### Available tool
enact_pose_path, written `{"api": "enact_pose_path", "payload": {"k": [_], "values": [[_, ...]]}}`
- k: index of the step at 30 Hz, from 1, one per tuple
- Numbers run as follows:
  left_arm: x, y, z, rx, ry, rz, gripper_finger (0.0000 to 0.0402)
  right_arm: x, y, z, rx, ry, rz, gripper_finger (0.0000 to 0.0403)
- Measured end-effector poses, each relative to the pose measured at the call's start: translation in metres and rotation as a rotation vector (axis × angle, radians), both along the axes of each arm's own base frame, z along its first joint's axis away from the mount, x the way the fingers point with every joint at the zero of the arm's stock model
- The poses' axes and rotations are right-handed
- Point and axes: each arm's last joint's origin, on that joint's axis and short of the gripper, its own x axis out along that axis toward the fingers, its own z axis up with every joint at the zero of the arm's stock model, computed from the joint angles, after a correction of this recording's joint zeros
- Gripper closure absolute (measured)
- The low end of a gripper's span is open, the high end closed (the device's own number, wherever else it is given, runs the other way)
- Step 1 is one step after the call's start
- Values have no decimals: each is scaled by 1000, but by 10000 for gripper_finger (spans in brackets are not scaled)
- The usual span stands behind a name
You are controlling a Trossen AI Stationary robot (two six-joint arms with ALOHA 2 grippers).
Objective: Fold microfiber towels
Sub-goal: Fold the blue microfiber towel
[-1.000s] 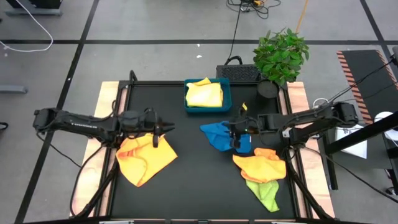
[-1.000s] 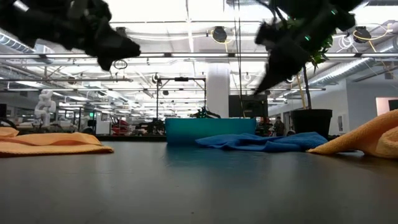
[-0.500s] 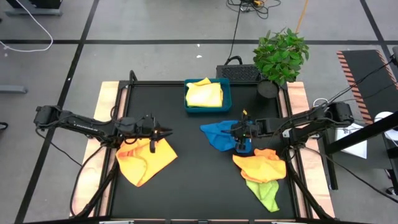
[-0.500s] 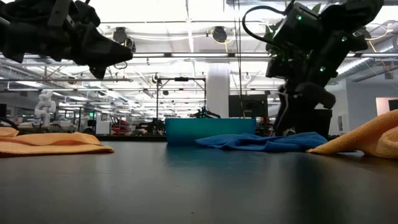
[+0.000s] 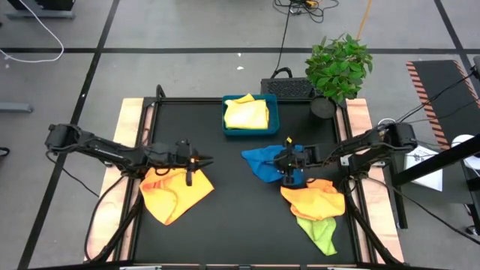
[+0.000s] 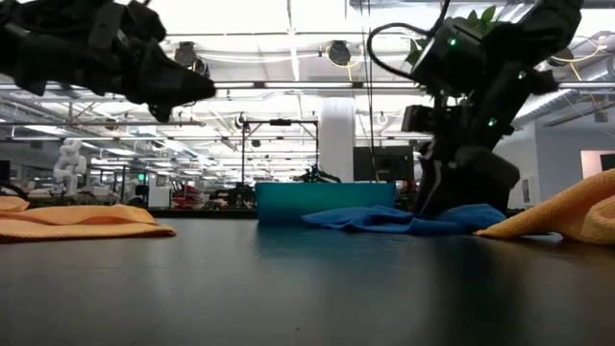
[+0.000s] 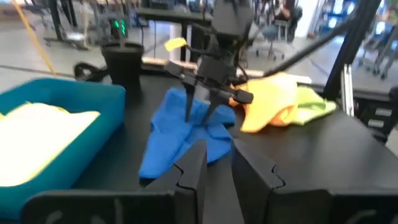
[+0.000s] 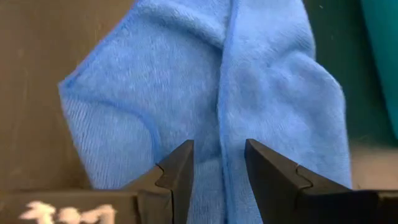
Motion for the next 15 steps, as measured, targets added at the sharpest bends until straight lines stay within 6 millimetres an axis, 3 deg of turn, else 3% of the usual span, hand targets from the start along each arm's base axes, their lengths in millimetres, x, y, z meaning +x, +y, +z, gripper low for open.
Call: {"api": "enact_pose_path", "payload": {"k": [9,15], "values": [[49,-7,1,94,101,-31,330,4,-3,-7,-86,4,-55,270],[66,-10,-4,159,159,-73,330,4,-3,-7,-84,-1,-59,312]]}}
